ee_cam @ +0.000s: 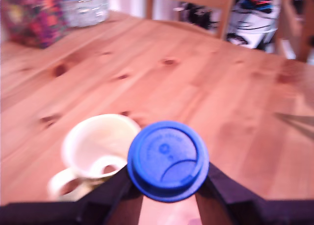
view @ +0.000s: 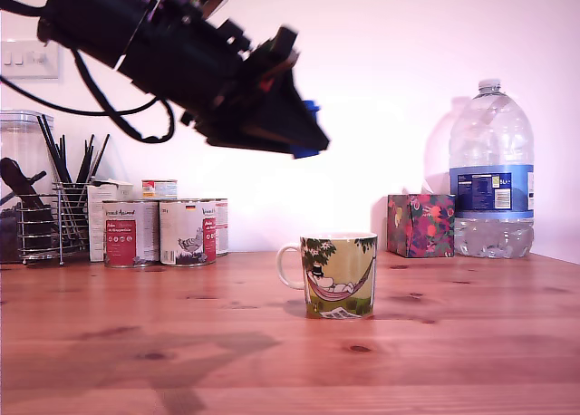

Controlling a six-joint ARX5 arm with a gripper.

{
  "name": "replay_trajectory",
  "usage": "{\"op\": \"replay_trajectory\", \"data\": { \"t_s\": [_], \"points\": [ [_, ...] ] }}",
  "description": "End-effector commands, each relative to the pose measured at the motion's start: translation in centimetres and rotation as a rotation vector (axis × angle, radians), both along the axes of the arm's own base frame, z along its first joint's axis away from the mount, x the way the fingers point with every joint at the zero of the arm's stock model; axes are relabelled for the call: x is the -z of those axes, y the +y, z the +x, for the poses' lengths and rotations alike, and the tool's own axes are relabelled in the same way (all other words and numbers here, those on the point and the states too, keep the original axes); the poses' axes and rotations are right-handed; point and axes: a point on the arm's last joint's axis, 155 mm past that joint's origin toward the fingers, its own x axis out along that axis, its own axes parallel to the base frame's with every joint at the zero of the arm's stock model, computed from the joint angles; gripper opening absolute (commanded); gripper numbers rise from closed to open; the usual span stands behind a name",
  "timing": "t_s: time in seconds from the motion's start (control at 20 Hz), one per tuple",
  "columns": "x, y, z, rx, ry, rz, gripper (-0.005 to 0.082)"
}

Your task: Pick up the coffee capsules from the table one by one and drop them inside the nearest coffee cup

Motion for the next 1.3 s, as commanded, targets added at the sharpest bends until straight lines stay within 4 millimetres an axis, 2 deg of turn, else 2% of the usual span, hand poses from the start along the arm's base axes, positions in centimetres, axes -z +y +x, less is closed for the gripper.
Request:
{"op": "replay_trajectory", "data": {
  "t_s": [0.0, 0.3, 0.45, 0.9, 1.25],
  "points": [
    [1.6, 0.9, 0.1, -0.024, 0.022, 0.022, 0.0163],
    [1.6, 2.0, 1.5, -0.073, 0.01, 0.029, 0.0163],
    [1.9, 1.9, 2.6, -0.085, 0.022, 0.039, 0.0164],
    [3.3, -1.5, 6.7, -0.055, 0.122, 0.15, 0.0165],
    [4.8, -3.6, 8.9, -0.02, 0.24, 0.267, 0.0165]
  ]
}}
